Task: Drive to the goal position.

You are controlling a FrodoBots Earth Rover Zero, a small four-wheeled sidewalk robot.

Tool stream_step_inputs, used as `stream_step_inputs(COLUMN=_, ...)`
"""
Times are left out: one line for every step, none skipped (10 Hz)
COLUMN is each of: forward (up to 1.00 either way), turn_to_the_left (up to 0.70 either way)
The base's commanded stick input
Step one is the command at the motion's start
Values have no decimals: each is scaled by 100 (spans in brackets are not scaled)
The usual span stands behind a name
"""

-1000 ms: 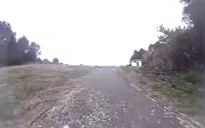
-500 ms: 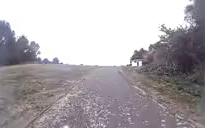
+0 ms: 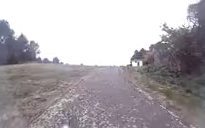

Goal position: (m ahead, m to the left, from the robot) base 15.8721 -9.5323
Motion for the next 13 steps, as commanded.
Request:
stream_step_inputs(forward=60, turn_to_the_left=-15)
stream_step_inputs(forward=60, turn_to_the_left=-15)
stream_step_inputs(forward=60, turn_to_the_left=-15)
stream_step_inputs(forward=60, turn_to_the_left=0)
stream_step_inputs(forward=60, turn_to_the_left=0)
stream_step_inputs(forward=60, turn_to_the_left=0)
stream_step_inputs(forward=60, turn_to_the_left=0)
stream_step_inputs(forward=60, turn_to_the_left=0)
stream_step_inputs(forward=60, turn_to_the_left=0)
stream_step_inputs(forward=60, turn_to_the_left=0)
stream_step_inputs(forward=60, turn_to_the_left=0)
stream_step_inputs(forward=60, turn_to_the_left=0)
stream_step_inputs(forward=60, turn_to_the_left=0)
